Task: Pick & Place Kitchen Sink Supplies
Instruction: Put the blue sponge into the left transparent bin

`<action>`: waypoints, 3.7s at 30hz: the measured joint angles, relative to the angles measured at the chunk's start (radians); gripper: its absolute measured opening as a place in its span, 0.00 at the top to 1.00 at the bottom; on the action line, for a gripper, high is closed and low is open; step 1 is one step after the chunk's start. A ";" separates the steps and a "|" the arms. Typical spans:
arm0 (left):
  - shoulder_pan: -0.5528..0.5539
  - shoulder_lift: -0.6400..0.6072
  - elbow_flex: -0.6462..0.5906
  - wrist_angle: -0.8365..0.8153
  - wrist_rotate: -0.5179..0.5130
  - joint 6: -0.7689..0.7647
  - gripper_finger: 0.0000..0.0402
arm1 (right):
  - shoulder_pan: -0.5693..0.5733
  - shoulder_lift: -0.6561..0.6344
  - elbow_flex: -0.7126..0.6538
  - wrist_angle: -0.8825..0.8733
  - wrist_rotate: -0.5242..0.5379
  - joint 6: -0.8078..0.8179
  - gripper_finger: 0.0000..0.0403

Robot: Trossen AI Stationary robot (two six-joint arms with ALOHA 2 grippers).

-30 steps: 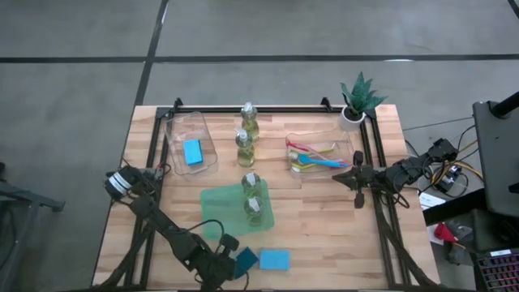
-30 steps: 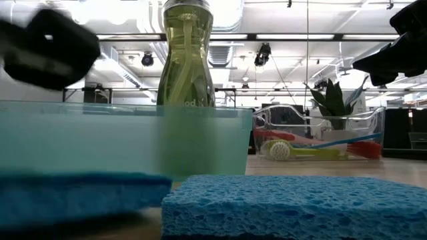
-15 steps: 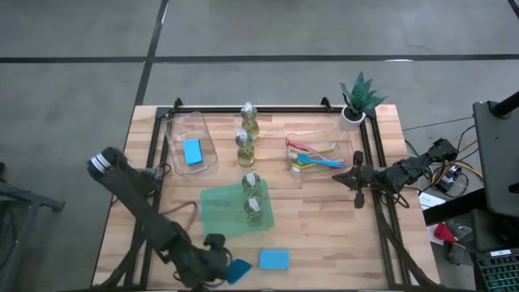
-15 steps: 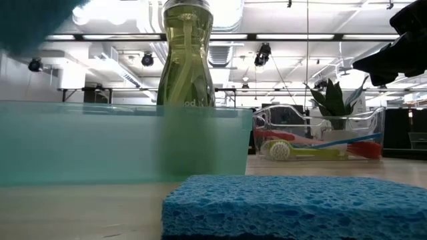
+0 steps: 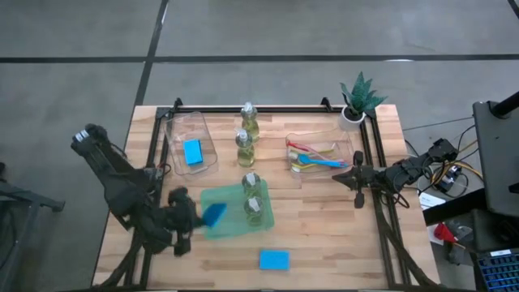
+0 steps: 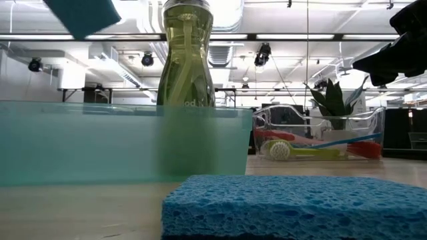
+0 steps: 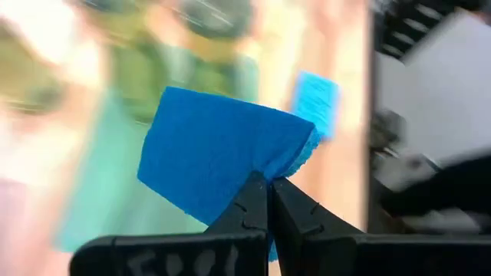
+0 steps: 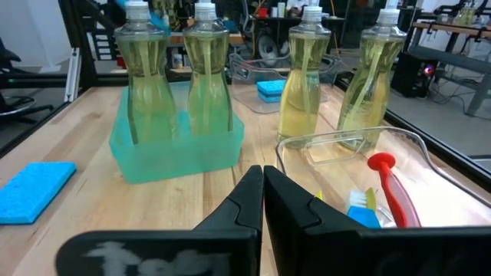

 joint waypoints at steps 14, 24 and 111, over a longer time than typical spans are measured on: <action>0.118 -0.074 -0.007 -0.628 -0.312 -0.428 1.00 | 0.000 0.000 0.000 0.000 0.000 0.000 0.98; 0.366 -0.146 -0.188 -0.601 -0.289 -0.427 0.99 | 0.000 0.000 0.000 0.000 0.000 0.000 0.98; 1.014 -0.231 -0.541 -0.040 0.094 0.530 0.99 | 0.000 0.001 0.000 0.000 0.000 0.000 0.98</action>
